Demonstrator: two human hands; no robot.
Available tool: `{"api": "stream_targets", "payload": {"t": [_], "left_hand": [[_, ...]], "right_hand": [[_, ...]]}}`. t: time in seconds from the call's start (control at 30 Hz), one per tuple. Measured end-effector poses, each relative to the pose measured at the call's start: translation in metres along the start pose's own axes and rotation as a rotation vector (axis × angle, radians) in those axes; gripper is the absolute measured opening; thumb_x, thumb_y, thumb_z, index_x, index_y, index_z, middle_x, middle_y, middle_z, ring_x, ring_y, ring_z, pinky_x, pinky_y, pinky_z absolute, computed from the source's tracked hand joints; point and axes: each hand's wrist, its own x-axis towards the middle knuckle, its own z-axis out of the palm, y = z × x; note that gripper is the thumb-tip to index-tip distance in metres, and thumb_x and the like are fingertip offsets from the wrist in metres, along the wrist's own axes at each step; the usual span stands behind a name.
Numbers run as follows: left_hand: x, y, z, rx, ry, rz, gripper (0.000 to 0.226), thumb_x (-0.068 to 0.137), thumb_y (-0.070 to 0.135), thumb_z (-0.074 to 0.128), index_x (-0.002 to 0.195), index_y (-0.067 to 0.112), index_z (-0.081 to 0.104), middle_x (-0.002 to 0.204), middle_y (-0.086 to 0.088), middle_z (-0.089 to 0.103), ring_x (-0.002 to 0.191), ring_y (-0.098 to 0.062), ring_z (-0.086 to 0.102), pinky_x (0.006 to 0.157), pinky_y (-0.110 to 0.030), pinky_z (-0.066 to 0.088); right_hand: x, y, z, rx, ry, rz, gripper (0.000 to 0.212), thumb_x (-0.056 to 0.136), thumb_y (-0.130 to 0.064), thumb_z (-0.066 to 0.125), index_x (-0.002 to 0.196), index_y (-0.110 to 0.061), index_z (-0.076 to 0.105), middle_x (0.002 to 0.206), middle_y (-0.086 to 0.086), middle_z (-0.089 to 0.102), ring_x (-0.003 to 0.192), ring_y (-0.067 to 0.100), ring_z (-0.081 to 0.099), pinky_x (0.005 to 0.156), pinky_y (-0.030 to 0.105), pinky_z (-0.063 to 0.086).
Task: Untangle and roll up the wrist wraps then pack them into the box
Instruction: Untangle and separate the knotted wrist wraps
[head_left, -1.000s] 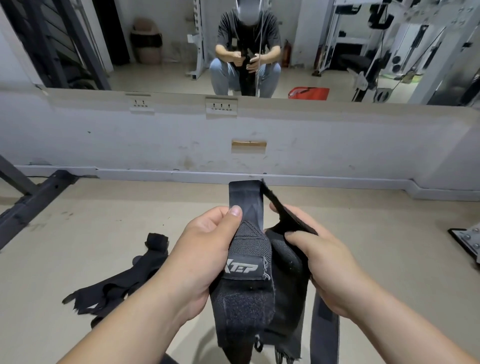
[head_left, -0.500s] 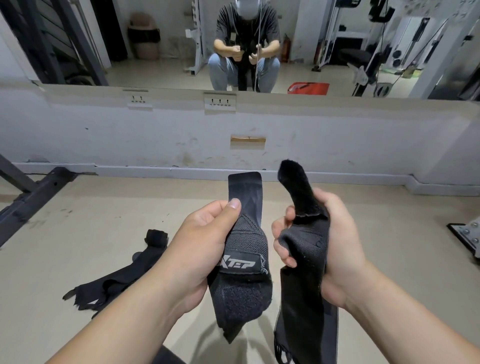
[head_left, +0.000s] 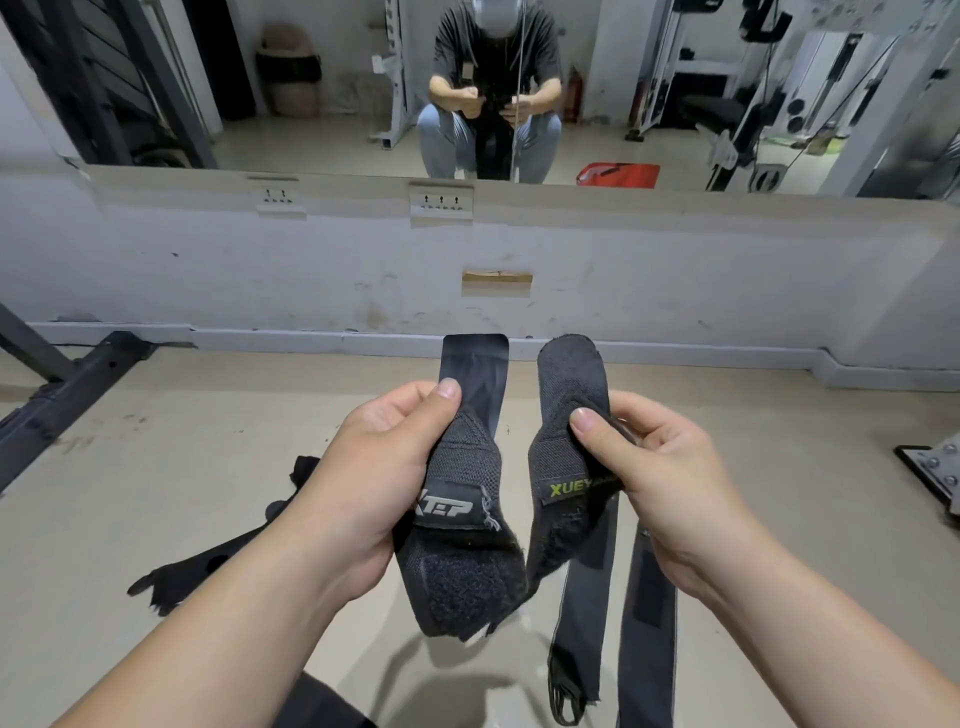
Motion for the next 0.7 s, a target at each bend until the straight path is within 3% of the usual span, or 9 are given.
{"api": "stream_targets", "payload": {"t": [0.33,0.47,0.6,0.7], "left_hand": [[0.001,0.001,-0.002,0.056,0.025,0.022,0.020,0.104,0.027,0.062,0.087,0.016,0.064,0.061,-0.005,0.060,0.043,-0.016,0.054,0.044,-0.024,0.047],[0.001,-0.003,0.001,0.055,0.003,0.029,0.026,0.107,0.028,0.059,0.083,0.018,0.063,0.064,-0.006,0.063,0.048,-0.017,0.058,0.048,-0.025,0.049],[0.004,-0.006,0.002,0.087,0.017,0.068,0.018,0.109,0.026,0.056,0.094,0.019,0.063,0.070,-0.002,0.068,0.056,-0.014,0.062,0.056,-0.027,0.051],[0.006,-0.009,0.000,0.078,0.038,0.068,0.013,0.109,0.026,0.055,0.100,0.019,0.062,0.073,-0.002,0.070,0.057,-0.015,0.063,0.058,-0.028,0.051]], "right_hand": [[0.009,0.003,-0.004,0.053,0.094,0.065,0.011,0.104,-0.011,0.062,0.113,-0.016,0.065,0.088,0.014,0.079,0.072,0.023,0.073,0.062,0.030,0.059],[0.008,0.004,-0.004,0.046,0.059,0.059,0.008,0.102,-0.013,0.065,0.109,-0.016,0.066,0.091,0.015,0.080,0.074,0.022,0.075,0.067,0.030,0.059],[0.007,0.004,0.002,0.097,0.034,0.081,0.015,0.100,-0.013,0.067,0.113,-0.016,0.073,0.100,0.015,0.081,0.083,0.025,0.076,0.087,0.043,0.059],[0.005,0.004,0.004,0.093,0.020,0.094,0.015,0.101,-0.014,0.066,0.113,-0.014,0.074,0.099,0.014,0.080,0.083,0.025,0.075,0.088,0.044,0.059]]}}
